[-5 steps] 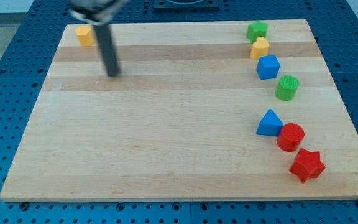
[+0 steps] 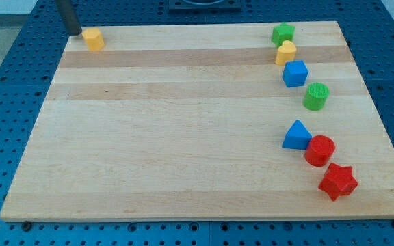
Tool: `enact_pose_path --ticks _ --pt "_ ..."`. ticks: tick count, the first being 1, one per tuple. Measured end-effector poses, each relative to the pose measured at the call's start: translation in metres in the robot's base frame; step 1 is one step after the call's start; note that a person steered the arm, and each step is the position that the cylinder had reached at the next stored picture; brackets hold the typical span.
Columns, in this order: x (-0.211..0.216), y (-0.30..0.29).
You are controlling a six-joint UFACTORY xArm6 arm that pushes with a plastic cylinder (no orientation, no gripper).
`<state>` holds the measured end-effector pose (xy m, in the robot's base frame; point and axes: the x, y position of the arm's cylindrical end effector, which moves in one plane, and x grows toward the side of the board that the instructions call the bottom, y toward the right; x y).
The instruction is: Place the yellow hexagon to the top right of the blue triangle
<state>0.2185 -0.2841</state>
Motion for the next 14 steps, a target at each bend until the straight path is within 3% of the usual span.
enact_pose_path --ticks 1,4,7,13,14 --pt "0.010 0.030" --pt "0.019 0.037" --pt "0.033 0.108" --pt "0.142 0.205" --pt "0.144 0.232"
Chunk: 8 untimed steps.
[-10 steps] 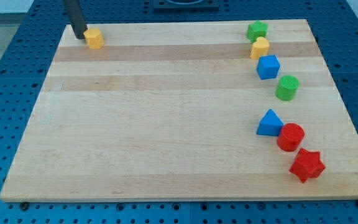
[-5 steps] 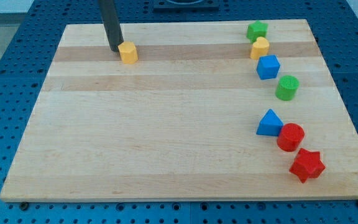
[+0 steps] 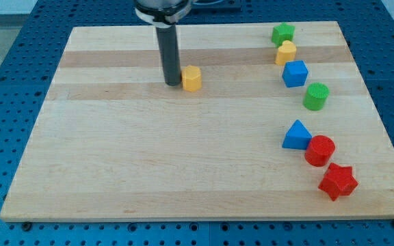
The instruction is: Place the yellow hexagon to the top right of the blue triangle
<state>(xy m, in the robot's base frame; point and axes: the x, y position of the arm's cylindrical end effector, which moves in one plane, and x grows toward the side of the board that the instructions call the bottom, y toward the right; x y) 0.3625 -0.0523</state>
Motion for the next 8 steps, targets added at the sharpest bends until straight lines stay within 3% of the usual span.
enact_pose_path --ticks 2,4,8 --pt "-0.002 0.050" --pt "-0.035 0.074" --pt "0.012 0.085"
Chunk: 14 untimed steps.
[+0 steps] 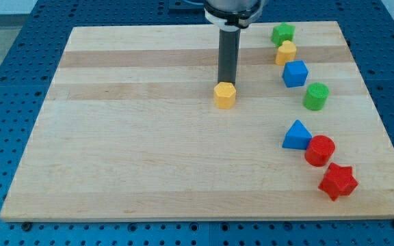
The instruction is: Place the yellow hexagon to the top right of the blue triangle
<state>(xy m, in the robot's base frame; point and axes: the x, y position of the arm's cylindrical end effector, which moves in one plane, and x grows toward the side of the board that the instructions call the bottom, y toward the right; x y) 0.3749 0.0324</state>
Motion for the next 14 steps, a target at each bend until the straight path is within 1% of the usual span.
enact_pose_path --ticks 1,3,4,5,6,7,11,12,13,14 --pt "0.001 -0.020" --pt "0.008 -0.026" --pt "0.012 -0.042" --pt "0.027 -0.055" --pt "0.027 -0.055" --pt "0.030 -0.038" --pt "0.036 0.072" --pt "0.028 0.073" --pt "0.033 0.074" --pt "0.045 0.092"
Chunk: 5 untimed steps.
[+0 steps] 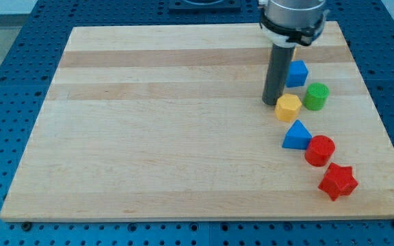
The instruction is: Place the yellow hexagon to the top right of the blue triangle
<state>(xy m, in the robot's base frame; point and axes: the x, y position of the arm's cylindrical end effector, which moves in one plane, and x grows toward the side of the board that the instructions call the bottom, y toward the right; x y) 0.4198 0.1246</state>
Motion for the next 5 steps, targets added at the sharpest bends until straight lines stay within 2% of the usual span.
enact_pose_path --ticks 5 --pt "0.013 0.016"
